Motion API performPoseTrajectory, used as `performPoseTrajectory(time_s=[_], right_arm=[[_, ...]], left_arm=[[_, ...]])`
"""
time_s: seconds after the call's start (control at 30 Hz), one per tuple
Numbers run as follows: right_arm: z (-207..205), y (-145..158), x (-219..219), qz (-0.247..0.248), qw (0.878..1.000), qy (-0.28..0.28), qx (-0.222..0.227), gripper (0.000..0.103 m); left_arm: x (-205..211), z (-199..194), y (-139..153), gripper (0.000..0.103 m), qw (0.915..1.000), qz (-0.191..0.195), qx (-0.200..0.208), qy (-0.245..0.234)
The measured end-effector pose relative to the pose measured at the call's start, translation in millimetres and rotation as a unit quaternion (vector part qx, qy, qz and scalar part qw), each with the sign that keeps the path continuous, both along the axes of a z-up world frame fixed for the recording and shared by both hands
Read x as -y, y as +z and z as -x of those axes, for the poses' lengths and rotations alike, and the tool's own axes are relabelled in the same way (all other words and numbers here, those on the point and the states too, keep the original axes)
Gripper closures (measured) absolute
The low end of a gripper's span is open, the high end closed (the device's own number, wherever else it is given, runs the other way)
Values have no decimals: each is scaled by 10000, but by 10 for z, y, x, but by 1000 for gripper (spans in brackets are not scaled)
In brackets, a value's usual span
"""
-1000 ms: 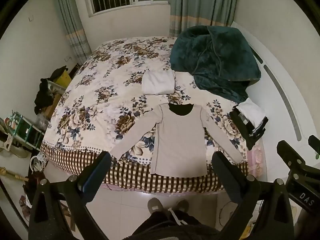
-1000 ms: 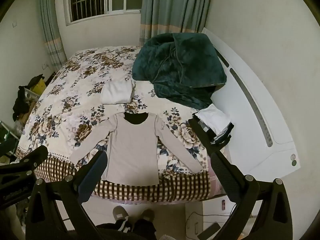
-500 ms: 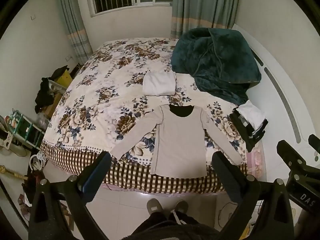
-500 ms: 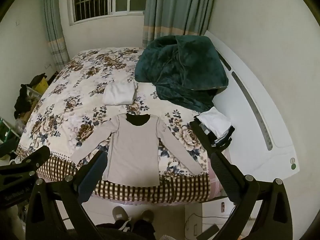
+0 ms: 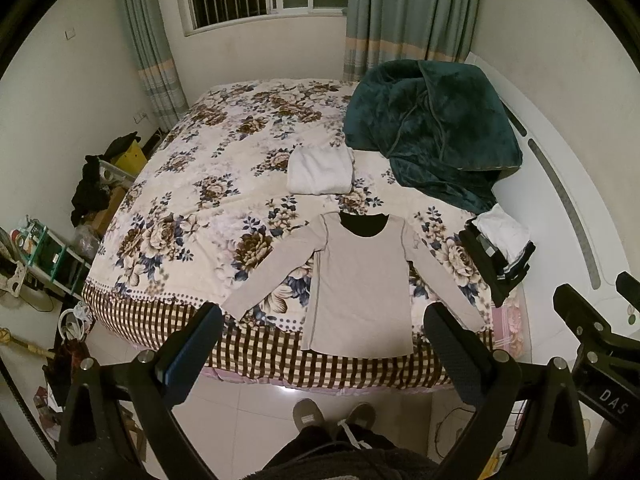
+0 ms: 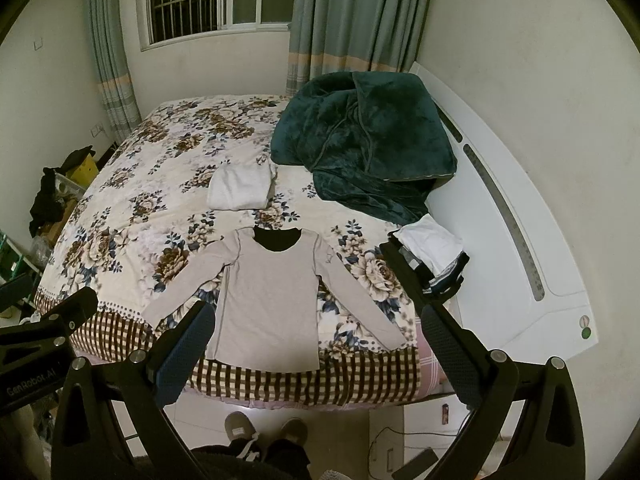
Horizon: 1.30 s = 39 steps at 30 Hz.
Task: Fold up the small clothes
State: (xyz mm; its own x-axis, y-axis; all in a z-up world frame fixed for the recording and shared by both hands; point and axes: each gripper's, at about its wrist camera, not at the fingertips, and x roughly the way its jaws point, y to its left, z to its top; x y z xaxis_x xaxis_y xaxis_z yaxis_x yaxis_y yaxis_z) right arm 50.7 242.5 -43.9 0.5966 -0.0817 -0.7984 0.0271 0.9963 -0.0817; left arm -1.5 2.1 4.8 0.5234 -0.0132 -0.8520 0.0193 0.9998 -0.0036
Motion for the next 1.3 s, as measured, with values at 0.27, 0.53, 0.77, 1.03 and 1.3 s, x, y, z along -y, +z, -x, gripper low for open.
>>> performPoseTrajectory(time_s=[0.27,0.53,0.77,1.03,1.3], right_arm=[[5,9,8,2,10000,2,11,0],[38,91,-21,-7,10000,28,37,0],[80,169,-51,-24,10000,42,43,0],[125,228,-69,-52,10000,38,67,0],[111,260,-71,-20,10000,39,71,0]], left_arm=[[-18,1,18,0,10000,15,19,4],[-16,9,18,0,10000,11,44,4],[11,-24,189,0,10000,25,79,50],[71,-70,276,0,9999,27,122,55],[74,-60,290,0,9998,33,160,64]])
